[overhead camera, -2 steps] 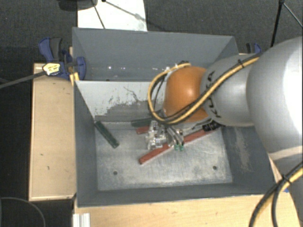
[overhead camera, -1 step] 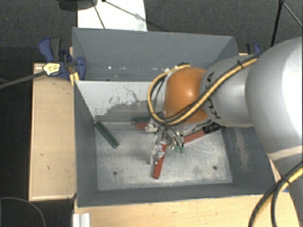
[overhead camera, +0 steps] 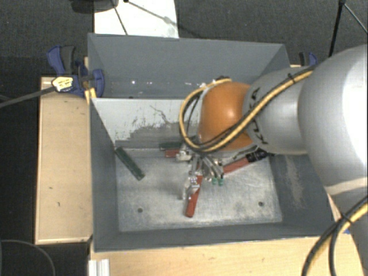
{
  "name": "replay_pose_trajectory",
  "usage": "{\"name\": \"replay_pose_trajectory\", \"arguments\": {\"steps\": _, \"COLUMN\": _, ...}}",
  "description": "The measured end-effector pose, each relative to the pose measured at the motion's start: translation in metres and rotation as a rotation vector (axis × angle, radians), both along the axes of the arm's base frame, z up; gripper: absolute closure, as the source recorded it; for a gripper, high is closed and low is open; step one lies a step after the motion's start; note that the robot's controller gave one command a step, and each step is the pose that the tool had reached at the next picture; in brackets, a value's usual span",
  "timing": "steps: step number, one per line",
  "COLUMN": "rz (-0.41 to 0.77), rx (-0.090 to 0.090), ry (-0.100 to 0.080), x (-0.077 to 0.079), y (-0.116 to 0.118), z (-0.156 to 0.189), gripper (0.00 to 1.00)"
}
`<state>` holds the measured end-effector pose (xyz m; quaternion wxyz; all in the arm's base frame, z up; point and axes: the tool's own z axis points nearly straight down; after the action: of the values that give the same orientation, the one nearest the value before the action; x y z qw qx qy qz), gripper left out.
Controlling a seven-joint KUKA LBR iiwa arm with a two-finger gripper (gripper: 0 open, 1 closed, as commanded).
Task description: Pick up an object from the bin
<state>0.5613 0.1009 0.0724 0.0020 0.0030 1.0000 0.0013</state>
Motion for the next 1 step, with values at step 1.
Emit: {"name": "replay_pose_trajectory", "arguments": {"steps": 1, "rz": 0.206, "rx": -0.003, "ry": -0.011, "x": -0.0419, "y": -0.0795, "z": 0.0021, "gripper": 1.0}}
